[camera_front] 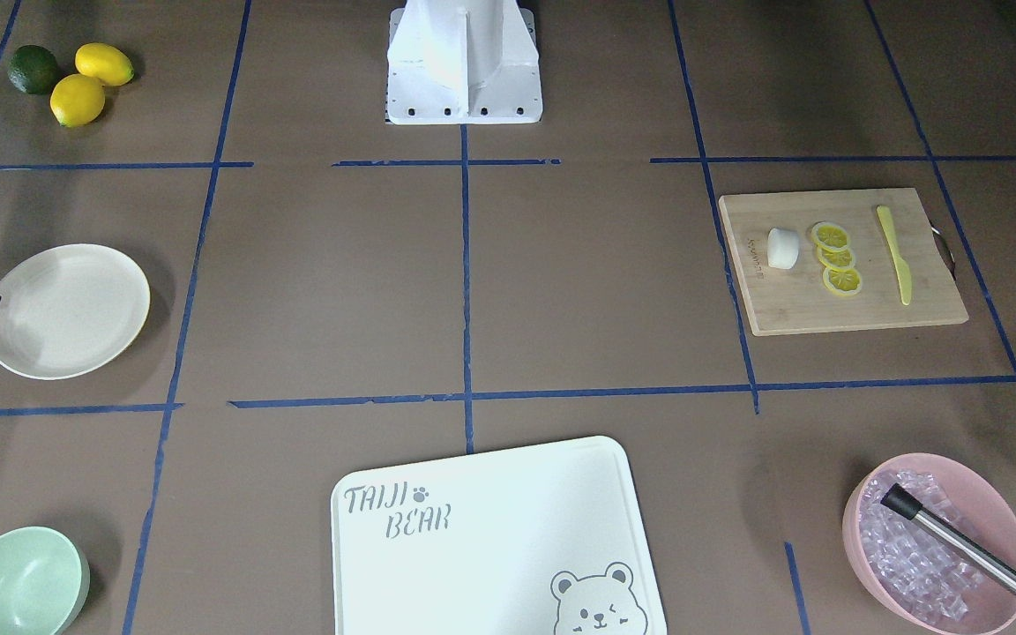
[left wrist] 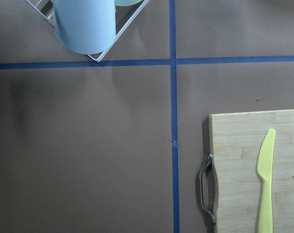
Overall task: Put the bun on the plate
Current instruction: 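Slide the white plate with the right gripper toward the table center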
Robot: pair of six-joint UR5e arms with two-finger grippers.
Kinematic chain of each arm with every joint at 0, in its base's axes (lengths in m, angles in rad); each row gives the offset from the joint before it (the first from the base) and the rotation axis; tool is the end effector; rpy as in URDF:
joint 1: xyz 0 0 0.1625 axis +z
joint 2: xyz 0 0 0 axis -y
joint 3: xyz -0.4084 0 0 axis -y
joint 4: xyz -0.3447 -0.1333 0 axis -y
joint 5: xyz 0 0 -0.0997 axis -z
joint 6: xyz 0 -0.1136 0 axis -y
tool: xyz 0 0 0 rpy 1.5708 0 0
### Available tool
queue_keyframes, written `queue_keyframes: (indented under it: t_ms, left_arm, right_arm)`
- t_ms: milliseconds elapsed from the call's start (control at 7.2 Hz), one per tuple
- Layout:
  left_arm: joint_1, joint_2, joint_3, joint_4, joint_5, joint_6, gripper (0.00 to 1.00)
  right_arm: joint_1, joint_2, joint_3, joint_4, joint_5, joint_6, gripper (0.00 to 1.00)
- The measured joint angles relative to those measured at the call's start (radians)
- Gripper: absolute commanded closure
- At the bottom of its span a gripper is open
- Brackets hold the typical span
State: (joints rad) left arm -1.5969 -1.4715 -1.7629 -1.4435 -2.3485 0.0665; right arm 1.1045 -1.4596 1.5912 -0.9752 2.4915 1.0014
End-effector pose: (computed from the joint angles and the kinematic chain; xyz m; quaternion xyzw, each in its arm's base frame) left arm -0.0640 -0.3980 0.6213 0.0016 0.3794 0.0121 0.9252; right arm -0.1897 -0.4723 0.5082 -0.0415 -0.5217 0.0690 0.8493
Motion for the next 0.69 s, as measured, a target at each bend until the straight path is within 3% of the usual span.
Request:
queue_keyframes:
  t_ms: [278, 694]
  left_arm:
    - [0.000, 0.000, -0.001, 0.000, 0.000, 0.001, 0.00]
    - [0.000, 0.000, -0.002, -0.001, -0.027, 0.005, 0.00]
  right_arm:
    - [-0.107, 0.139, 0.007, 0.002, -0.020, 0.192, 1.00]
    - [-0.371, 0.323, -0.019, -0.006, -0.274, 0.426, 1.00]
